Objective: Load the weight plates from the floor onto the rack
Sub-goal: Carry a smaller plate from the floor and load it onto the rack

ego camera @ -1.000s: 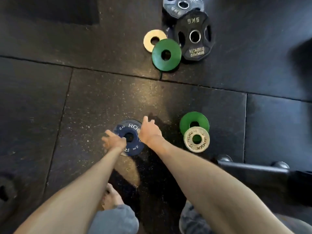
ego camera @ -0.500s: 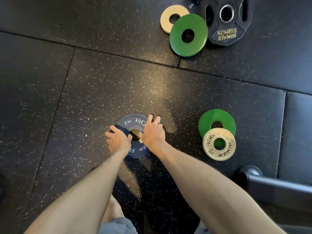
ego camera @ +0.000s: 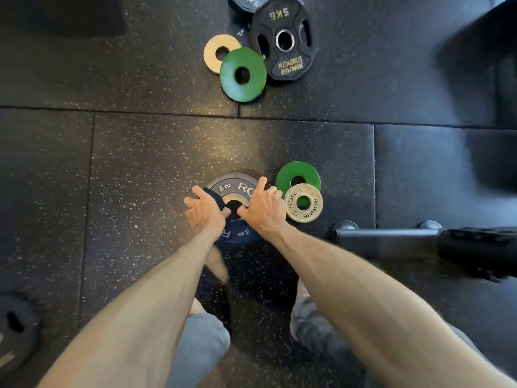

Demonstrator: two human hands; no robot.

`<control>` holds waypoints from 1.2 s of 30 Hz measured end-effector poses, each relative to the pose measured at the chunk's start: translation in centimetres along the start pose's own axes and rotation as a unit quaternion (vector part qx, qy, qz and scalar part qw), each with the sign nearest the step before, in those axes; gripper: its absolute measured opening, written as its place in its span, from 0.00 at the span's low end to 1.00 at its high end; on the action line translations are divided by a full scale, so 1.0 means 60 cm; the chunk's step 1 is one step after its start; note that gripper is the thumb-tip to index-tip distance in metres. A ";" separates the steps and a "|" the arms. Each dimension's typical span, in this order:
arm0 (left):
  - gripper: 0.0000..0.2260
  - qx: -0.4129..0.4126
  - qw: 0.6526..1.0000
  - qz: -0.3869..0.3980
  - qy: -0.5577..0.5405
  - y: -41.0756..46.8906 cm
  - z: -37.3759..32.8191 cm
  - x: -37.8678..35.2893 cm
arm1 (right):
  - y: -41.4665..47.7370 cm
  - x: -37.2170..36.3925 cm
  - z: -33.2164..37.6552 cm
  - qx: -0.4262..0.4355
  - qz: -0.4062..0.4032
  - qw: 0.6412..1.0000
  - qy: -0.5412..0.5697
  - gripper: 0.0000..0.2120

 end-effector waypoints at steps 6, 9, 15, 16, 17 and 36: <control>0.38 -0.126 0.991 -0.023 0.042 -0.212 -0.142 0.192 | -0.158 0.255 -0.043 -0.102 -0.048 0.977 0.179 0.47; 0.34 -0.181 0.981 -0.011 0.065 -0.320 -0.199 0.272 | -0.246 0.374 -0.066 -0.127 -0.091 0.963 0.220 0.49; 0.39 -0.313 0.940 0.000 0.135 -0.542 -0.307 0.386 | -0.452 0.577 -0.128 -0.207 -0.168 0.920 0.286 0.49; 0.39 -0.339 0.929 0.003 0.147 -0.575 -0.321 0.395 | -0.484 0.598 -0.140 -0.222 -0.184 0.911 0.296 0.47; 0.40 -0.365 0.917 0.005 0.158 -0.608 -0.338 0.401 | -0.517 0.620 -0.154 -0.233 -0.204 0.901 0.305 0.44; 0.27 -0.676 0.653 0.152 0.307 -1.248 -0.559 0.147 | -1.048 0.713 -0.641 -0.403 -0.403 0.721 0.394 0.33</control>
Point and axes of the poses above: each hand's wrist, its own y-axis towards the middle knuckle, its own x-axis out of the back of the hand, z = x × y, the point moved 4 cm from there along y, towards the middle knuckle, and after that the axes turned 9 degrees about y, right-handed, at the moved point
